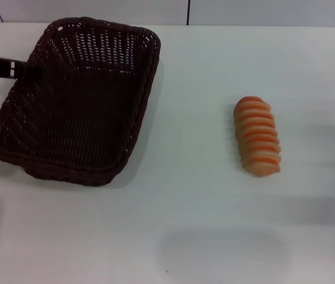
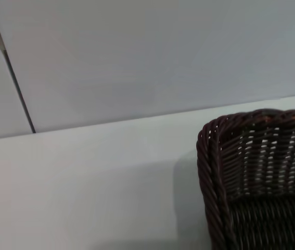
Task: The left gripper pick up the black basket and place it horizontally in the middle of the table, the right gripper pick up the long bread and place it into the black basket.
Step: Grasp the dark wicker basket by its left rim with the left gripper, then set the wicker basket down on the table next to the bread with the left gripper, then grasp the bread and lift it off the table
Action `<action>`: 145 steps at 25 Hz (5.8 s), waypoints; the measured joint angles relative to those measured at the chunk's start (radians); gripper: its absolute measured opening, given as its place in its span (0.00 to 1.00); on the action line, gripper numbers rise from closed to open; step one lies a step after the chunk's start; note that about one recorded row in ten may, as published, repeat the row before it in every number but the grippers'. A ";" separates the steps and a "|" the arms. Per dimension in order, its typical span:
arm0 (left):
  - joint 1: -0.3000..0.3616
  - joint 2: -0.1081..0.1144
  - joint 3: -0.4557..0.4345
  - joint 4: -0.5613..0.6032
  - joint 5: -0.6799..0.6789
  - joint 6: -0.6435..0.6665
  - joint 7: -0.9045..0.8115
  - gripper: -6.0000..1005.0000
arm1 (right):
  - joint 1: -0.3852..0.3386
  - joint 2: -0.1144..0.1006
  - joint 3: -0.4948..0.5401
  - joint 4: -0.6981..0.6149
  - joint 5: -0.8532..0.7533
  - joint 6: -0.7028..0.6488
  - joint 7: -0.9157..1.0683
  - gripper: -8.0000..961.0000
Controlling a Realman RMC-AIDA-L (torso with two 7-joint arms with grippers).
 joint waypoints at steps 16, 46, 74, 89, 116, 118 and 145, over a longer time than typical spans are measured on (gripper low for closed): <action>-0.060 0.005 0.000 0.151 0.015 0.036 0.020 0.73 | 0.005 -0.001 0.006 -0.003 0.000 0.003 0.000 0.67; -0.054 0.005 -0.059 0.008 -0.074 -0.059 0.217 0.22 | 0.014 -0.001 0.008 -0.006 0.006 0.000 0.000 0.67; -0.296 0.043 -0.298 0.054 -0.487 -0.681 0.960 0.20 | -0.023 0.002 0.005 0.004 0.005 -0.020 0.000 0.67; -0.385 0.004 -0.137 0.172 -0.355 -0.629 1.045 0.20 | -0.050 0.004 0.003 0.016 0.006 -0.027 0.000 0.67; -0.136 0.003 -0.385 0.253 -1.220 -0.141 1.310 0.74 | -0.063 0.001 -0.029 0.062 -0.025 -0.017 0.004 0.67; -0.098 0.003 -0.428 0.333 -1.368 -0.112 1.345 0.78 | -0.064 0.001 -0.043 0.078 -0.030 -0.017 0.004 0.67; 0.110 0.054 -0.860 0.935 -1.715 -0.237 2.168 0.79 | -0.125 -0.012 -0.324 0.397 -0.032 0.087 0.003 0.67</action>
